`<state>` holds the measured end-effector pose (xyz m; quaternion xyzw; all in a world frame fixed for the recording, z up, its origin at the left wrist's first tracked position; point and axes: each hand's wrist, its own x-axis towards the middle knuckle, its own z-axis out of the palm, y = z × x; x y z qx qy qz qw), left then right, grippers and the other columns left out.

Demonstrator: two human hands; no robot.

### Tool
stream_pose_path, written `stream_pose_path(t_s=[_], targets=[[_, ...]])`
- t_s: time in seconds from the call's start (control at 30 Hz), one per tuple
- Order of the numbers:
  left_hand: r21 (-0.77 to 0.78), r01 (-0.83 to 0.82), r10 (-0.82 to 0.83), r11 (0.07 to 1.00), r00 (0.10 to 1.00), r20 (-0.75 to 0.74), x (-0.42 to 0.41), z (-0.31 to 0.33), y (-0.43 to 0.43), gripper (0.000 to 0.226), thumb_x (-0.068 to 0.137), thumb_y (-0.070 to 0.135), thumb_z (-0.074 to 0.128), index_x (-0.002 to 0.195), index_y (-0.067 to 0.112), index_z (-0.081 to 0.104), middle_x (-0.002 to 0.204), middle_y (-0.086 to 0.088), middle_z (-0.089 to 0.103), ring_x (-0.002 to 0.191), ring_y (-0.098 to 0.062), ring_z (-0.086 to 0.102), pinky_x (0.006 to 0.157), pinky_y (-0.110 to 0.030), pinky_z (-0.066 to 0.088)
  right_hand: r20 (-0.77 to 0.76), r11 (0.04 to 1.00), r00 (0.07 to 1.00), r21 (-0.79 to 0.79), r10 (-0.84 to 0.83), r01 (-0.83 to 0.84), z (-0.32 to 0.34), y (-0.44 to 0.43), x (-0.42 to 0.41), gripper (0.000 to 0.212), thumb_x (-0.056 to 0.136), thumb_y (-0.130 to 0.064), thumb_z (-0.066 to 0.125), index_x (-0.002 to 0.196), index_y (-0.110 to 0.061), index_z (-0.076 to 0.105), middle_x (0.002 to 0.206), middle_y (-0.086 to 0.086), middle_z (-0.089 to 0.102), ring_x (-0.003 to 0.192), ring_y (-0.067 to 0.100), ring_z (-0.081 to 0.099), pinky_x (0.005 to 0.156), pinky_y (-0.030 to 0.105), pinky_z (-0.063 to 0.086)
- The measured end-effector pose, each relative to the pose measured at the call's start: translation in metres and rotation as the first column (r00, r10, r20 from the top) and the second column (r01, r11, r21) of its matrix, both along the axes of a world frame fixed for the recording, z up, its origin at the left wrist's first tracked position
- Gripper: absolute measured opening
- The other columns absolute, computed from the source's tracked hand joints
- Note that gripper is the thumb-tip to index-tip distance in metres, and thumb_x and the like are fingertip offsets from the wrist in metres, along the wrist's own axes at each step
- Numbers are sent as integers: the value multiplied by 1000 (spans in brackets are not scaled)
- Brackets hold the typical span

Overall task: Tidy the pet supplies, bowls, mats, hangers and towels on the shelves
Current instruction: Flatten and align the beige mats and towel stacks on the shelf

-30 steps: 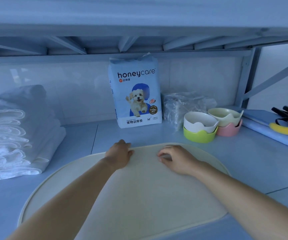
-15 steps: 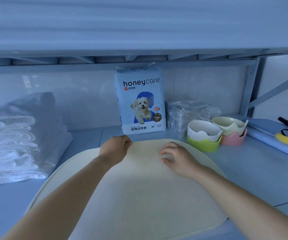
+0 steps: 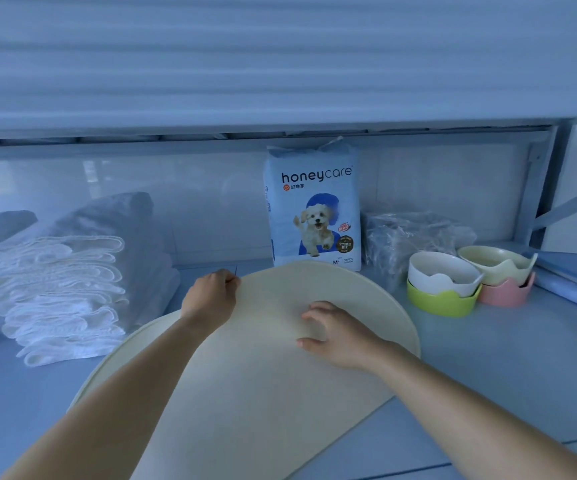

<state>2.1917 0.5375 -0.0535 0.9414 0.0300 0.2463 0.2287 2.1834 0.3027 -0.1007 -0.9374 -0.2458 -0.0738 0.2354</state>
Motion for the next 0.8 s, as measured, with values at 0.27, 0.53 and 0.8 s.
stream_pose_path(t_s=[0.27, 0.53, 0.8], targets=[[47, 233, -232, 971, 972, -33, -4, 7, 7, 18, 94, 21, 44, 82, 24, 57, 74, 10, 58, 75, -18, 53, 59, -27, 39, -82, 997, 995, -46, -59, 55, -9, 27, -13, 85, 76, -61, 61, 145, -26, 26, 156, -6, 10, 143, 7, 10, 113, 26, 17], [236, 354, -309, 905, 928, -207, -8, -11, 37, 44, 95, 16, 41, 128, 46, 43, 113, 5, 61, 94, -19, 59, 80, -37, 52, -47, 994, 993, -25, -105, 104, -10, 27, -40, 56, 78, -51, 66, 124, -21, 55, 130, -8, 51, 121, 8, 46, 104, 25, 35], [373, 356, -288, 857, 930, -227, 2, -35, 32, 45, 92, 12, 41, 133, 31, 39, 119, 2, 53, 108, -21, 49, 71, -30, 43, 0, 996, 997, -27, -82, 82, -6, 17, -71, 27, 81, -34, 69, 105, -21, 68, 111, -6, 64, 106, 8, 56, 98, 25, 40]])
